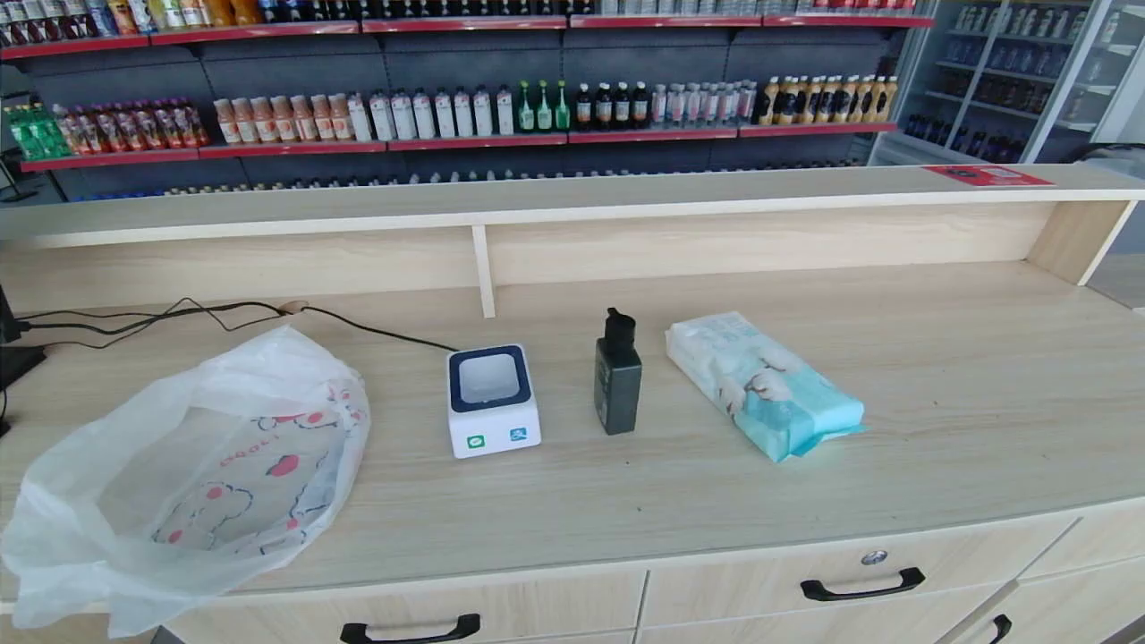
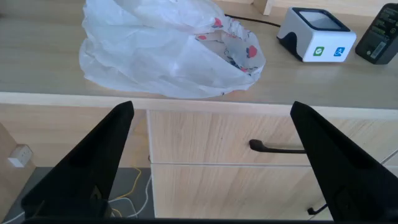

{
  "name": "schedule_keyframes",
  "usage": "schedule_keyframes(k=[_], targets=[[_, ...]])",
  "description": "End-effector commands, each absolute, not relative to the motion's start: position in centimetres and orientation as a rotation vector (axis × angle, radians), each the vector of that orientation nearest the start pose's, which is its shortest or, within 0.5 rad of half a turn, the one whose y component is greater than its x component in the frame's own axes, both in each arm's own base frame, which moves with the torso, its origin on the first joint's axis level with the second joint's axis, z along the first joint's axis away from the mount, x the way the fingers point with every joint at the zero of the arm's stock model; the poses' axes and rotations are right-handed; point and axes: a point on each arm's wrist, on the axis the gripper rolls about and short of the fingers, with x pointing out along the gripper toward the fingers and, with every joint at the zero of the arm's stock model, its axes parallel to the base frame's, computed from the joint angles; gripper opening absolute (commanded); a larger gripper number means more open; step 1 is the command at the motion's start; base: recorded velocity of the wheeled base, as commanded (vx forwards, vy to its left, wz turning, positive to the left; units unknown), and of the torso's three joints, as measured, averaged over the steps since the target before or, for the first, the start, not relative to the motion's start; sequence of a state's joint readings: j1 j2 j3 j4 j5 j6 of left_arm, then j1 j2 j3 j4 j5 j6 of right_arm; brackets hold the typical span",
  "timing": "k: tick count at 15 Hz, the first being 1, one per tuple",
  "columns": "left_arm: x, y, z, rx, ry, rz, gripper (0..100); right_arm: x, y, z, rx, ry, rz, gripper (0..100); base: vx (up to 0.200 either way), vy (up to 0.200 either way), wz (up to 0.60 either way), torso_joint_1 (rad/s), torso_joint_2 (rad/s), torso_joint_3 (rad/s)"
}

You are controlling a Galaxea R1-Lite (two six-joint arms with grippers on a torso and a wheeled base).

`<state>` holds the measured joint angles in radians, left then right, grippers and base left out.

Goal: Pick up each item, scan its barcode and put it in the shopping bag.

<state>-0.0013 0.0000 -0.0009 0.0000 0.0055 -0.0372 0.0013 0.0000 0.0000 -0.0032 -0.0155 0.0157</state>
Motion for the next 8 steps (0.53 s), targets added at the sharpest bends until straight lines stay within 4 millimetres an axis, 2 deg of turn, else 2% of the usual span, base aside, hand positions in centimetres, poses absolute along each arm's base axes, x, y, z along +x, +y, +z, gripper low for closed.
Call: schedule_keyframes(k=[1, 8], targets=[[-2.28, 0.02, 7.55, -0.038, 0.0, 0.005, 100, -2.28, -0.04, 7.58, 0.015, -0.003, -0.015, 100, 0.0, 0.2, 0.0, -0.002, 0.0, 0.002], [-2.28, 0.02, 7.55, -0.037, 0.0, 0.005, 100, -2.28, -0.04, 7.56, 0.005, -0.002, -0.014, 100, 0.0, 0.2, 0.0, 0.005, 0.0, 0.004]])
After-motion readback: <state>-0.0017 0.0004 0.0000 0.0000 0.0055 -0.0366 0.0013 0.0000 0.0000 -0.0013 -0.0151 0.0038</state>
